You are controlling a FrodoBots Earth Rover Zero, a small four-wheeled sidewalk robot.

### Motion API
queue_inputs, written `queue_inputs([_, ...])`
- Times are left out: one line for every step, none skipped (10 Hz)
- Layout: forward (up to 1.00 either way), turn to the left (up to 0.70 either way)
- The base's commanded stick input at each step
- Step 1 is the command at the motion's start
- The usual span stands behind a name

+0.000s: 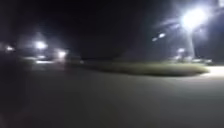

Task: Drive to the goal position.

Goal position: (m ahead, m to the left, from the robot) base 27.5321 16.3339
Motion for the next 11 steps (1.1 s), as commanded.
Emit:
queue_inputs([0.70,0.00])
queue_inputs([0.70,0.00])
queue_inputs([0.70,0.01])
queue_inputs([0.70,0.18])
queue_inputs([0.70,0.27])
queue_inputs([0.70,0.27])
queue_inputs([0.70,0.27])
queue_inputs([0.70,0.19])
queue_inputs([0.70,0.01])
queue_inputs([0.70,0.00])
queue_inputs([0.70,0.00])
